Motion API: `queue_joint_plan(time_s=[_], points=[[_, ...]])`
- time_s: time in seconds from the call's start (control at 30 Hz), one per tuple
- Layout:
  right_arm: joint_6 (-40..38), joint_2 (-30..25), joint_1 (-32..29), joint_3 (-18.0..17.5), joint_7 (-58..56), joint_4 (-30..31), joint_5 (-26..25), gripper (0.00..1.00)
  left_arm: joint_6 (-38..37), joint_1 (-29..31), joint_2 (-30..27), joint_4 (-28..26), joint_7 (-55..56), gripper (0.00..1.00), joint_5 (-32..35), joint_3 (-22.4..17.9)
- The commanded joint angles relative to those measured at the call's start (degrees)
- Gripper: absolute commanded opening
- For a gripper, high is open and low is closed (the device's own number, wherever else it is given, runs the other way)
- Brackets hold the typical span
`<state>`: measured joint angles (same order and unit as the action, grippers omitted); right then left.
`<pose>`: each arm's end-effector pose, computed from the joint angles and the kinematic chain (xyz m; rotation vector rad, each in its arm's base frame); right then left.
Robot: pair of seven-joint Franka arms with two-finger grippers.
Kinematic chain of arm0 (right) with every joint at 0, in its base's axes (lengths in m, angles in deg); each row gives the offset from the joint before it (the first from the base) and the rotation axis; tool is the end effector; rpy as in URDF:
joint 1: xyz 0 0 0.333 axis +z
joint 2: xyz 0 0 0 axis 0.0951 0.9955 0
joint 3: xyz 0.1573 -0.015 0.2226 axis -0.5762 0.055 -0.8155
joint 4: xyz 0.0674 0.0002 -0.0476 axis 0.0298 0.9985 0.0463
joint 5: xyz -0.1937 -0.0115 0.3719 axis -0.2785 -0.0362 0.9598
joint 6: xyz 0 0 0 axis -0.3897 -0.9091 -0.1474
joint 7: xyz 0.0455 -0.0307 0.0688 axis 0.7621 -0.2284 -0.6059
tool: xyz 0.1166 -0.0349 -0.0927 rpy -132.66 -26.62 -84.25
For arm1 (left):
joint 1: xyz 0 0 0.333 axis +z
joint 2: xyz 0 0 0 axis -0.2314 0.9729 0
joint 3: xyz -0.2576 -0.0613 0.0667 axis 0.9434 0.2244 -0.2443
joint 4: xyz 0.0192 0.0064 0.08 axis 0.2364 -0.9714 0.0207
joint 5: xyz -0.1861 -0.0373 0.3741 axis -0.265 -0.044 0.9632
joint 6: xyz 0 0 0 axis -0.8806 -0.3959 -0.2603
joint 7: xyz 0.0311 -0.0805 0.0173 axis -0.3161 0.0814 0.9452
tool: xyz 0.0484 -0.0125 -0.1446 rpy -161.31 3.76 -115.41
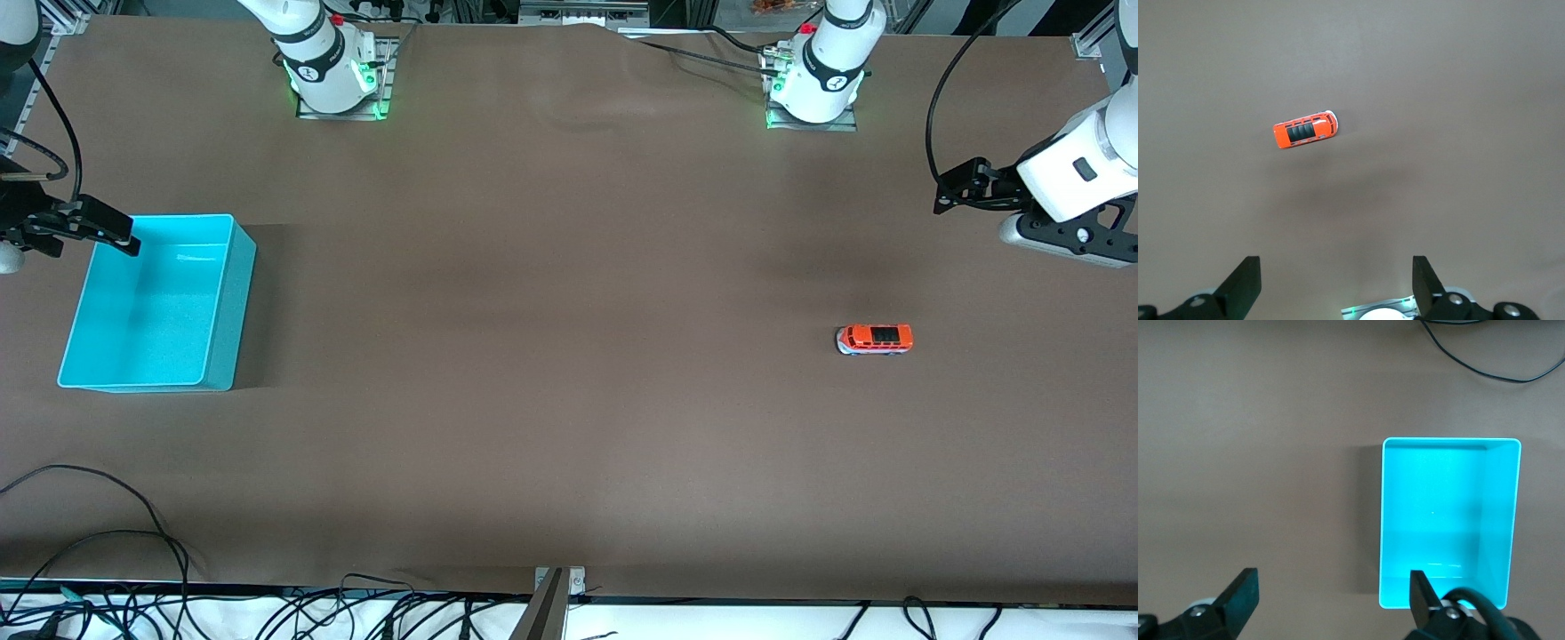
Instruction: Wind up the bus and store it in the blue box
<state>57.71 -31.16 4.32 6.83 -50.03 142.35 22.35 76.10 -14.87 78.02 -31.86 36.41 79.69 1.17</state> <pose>0.6084 -0.0349 0.4924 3.1407 0.0437 0.0213 0.5679 -0.0155 0.4875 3.0818 -0.3704 -0.2802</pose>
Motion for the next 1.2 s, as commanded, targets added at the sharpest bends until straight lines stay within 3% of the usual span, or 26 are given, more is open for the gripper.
queue_joint_plan(time_s=[0.0,0.43,0.77,1.0,1.17], points=[[-0.4,0.5,0.0,0.1,0.3,-1.2,1.0,1.0,-1.0,0.6,1.2,1.4,-7.4,1.0,-0.9,-0.1],[-0.4,0.5,0.0,0.1,0.4,-1.2,1.0,1.0,2.6,2.0,2.6,0.8,-31.9,1.0,0.6,-0.5],[-0.4,0.5,0.0,0.1,0.3,-1.2,1.0,1.0,10.1,4.6,9.4,0.2,-55.5,1.0,0.9,-0.5],[-0.5,0.5,0.0,0.1,0.3,-1.2,1.0,1.0,15.6,4.7,13.1,-1.4,-62.3,1.0,4.2,-0.4],[-0.4,0.5,0.0,0.1,0.2,-1.2,1.0,1.0,22.8,4.7,13.9,-6.9,-63.7,1.0,4.3,-0.2]])
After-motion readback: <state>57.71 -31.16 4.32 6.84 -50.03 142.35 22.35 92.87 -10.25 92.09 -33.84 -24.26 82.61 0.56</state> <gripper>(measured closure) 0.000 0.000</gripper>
